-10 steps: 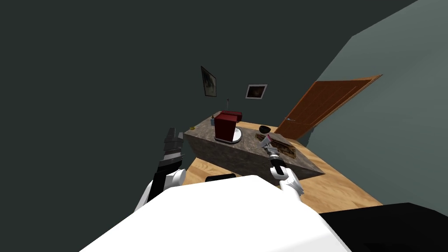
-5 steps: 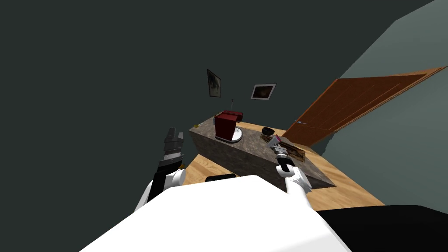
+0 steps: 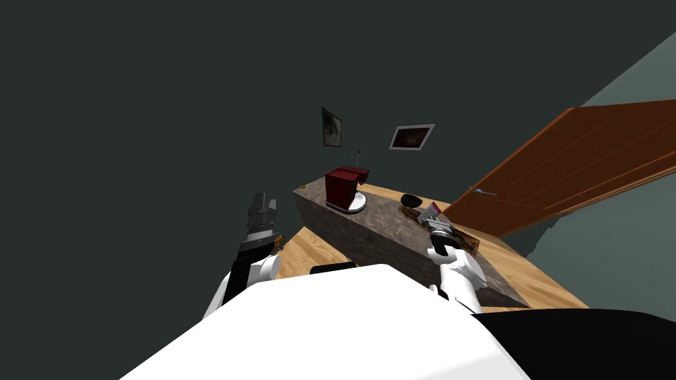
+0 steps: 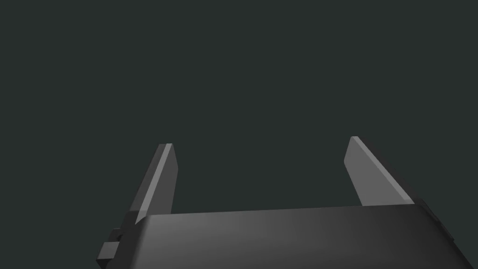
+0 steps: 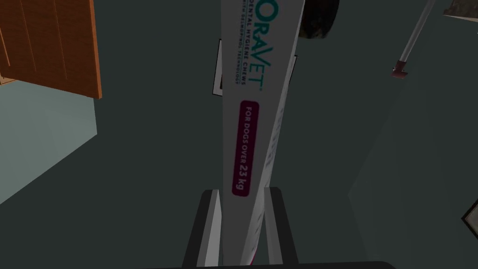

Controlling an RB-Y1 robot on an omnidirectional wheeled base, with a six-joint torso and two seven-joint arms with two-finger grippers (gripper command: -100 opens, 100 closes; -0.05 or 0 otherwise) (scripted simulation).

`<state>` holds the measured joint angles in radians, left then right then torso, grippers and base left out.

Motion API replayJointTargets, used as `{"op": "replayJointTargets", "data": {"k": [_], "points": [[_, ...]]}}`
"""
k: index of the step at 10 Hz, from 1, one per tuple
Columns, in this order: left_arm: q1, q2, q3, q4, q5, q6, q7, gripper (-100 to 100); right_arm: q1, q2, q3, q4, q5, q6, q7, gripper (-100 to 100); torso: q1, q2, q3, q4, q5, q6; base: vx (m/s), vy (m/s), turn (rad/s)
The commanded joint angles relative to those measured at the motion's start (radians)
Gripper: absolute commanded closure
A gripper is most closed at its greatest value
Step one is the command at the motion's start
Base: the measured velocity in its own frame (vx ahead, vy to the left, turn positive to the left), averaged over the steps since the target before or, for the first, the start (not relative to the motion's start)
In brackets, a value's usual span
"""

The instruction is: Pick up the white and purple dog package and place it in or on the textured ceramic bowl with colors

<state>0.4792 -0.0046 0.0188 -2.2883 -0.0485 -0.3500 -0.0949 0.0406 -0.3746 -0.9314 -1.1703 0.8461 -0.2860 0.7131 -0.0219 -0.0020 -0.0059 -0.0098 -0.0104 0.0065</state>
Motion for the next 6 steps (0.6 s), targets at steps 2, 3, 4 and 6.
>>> {"op": "replayJointTargets", "data": {"k": [2,3,4,6], "points": [[0.000,0.000,0.000,0.000,0.000,0.000,0.000,0,-0.046,-0.048,-0.062,0.058,0.034,0.026,-0.005,100,0.002,-0.002,-0.001,0.000,0.001,-0.002,-0.067,-0.076,0.238],[0.000,0.000,0.000,0.000,0.000,0.000,0.000,0,-0.063,-0.066,-0.086,0.075,0.049,0.040,-0.010,100,0.001,-0.001,0.000,0.000,0.002,-0.003,-0.088,-0.137,0.321],[0.000,0.000,0.000,0.000,0.000,0.000,0.000,0,-0.063,-0.066,-0.086,0.075,0.049,0.040,-0.010,100,0.000,-0.001,0.000,0.001,0.002,-0.003,-0.065,-0.094,0.139],[0.000,0.000,0.000,0.000,0.000,0.000,0.000,0,-0.097,-0.098,-0.134,0.106,0.076,0.067,-0.020,100,0.003,-0.002,-0.001,0.000,0.002,-0.002,-0.075,-0.079,0.248]]}}
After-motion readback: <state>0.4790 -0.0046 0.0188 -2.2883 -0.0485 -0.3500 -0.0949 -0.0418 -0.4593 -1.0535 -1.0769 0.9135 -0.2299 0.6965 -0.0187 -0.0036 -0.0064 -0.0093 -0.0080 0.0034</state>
